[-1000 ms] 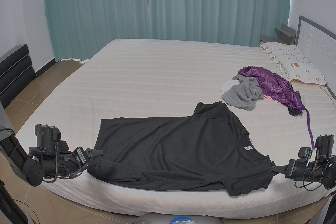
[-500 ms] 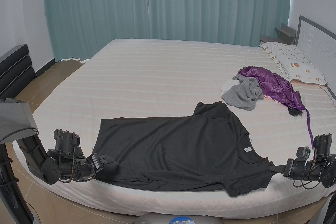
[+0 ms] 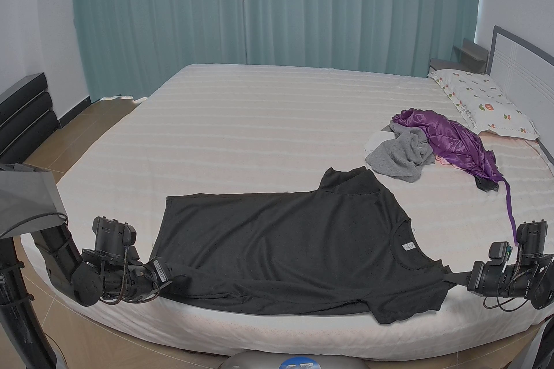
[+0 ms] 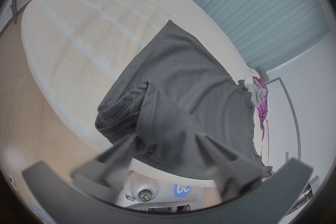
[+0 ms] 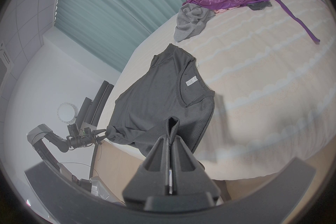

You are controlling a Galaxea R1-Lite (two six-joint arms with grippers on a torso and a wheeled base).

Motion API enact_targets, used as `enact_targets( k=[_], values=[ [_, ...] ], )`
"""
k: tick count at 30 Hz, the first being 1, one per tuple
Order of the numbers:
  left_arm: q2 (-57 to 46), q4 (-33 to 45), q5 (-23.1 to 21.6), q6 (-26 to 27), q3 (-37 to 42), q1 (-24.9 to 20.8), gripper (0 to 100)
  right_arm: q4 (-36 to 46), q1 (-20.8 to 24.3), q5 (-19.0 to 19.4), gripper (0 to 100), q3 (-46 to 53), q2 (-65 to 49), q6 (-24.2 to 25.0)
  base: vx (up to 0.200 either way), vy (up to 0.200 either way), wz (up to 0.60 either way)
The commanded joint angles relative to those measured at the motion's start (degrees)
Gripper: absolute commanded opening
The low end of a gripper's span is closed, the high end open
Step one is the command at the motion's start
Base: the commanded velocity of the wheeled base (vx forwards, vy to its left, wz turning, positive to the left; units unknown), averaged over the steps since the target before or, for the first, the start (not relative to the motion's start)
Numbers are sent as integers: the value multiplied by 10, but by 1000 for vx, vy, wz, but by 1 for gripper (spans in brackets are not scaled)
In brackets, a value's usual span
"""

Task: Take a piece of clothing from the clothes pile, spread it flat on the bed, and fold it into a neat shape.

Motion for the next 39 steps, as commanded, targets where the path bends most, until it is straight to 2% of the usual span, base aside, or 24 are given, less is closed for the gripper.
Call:
enact_targets(
  k=[1, 5, 8, 14, 20, 29, 34, 39],
  values=[
    [8, 0, 1, 0, -2, -7, 0, 0, 0, 0, 0, 0, 1, 0, 0, 0, 0],
    [3, 0, 2, -1, 2, -7, 0, 0, 0, 0, 0, -1, 3, 1, 0, 0, 0],
    [-25, 0, 23, -2, 18, -2, 0, 0, 0, 0, 0, -6, 9, 1, 0, 0, 0],
    [-96, 8, 25, -3, 35, 1, 0, 0, 1, 0, 0, -10, 15, 1, 0, 0, 0],
    [-157, 56, 25, -6, 34, 2, 0, 0, 0, 0, 0, 1, 3, 0, 0, 0, 0],
    [-246, 156, 22, -1, 34, 27, 0, 4, -2, 0, 0, 24, -34, -4, 0, 0, 0],
    [-303, 254, 17, 18, 14, 49, 0, 14, -3, 0, 0, 24, -48, -5, 0, 0, 0],
    [-308, 286, 4, 38, 14, 78, 0, 31, -5, -1, 0, 24, -48, -6, 0, 0, 0]
  ],
)
